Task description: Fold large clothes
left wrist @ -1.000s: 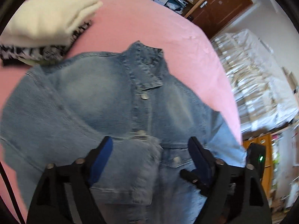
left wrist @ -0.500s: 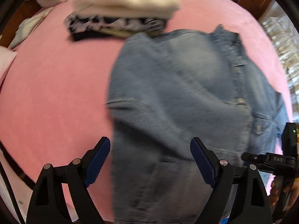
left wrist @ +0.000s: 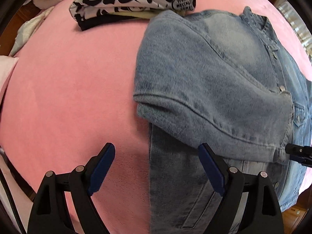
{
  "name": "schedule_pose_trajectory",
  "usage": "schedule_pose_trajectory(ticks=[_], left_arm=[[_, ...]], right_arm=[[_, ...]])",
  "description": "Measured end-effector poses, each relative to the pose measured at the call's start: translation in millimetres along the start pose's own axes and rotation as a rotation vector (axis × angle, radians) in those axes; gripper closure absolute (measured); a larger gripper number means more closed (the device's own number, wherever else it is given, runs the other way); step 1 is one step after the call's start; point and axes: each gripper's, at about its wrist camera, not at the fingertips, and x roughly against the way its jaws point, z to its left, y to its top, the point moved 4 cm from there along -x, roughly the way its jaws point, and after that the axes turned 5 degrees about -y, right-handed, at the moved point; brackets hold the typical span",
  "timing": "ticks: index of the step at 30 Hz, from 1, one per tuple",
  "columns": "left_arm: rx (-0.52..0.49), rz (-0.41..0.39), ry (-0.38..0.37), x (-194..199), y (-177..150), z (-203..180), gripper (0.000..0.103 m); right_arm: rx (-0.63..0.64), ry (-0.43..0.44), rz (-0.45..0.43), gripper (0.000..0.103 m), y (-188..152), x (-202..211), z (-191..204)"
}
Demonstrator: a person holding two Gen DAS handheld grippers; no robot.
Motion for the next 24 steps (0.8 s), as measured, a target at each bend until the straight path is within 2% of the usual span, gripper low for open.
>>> schedule_pose_trajectory(ticks=[7, 8, 12, 16, 21, 23, 24], left_arm=[[-0.041, 0.047, -0.015, -13, -10, 11, 0.017], [-0.043, 0.050, -0.018, -16, -10, 14, 0.017], [-0.028, 0.032, 0.008, -22, -3, 24, 0.017], [0.011, 0.017, 0.053, -27, 10, 30, 0.017], [0.056, -0.075, 0.066, -21, 33, 24, 0.017], [0.062, -0.114, 0.071, -17, 37, 20, 0.019], [0.063, -0.126, 0.078, -15, 38, 17, 0.024]], right_arm=[[-0.033, -0.084, 0.026, 0.054, 6, -25, 6], [-0.026, -0.114, 0.018, 0.065, 8, -25, 9], [0.011, -0.096, -0.032, 0.079, 10, -18, 24], [0.049, -0.114, -0.157, 0.082, 18, 8, 41], [0.132, -0.112, -0.329, 0.083, 49, 62, 67], [0.187, -0.117, -0.395, 0.084, 63, 86, 79], [0.211, -0.123, -0.425, 0.084, 68, 99, 78]])
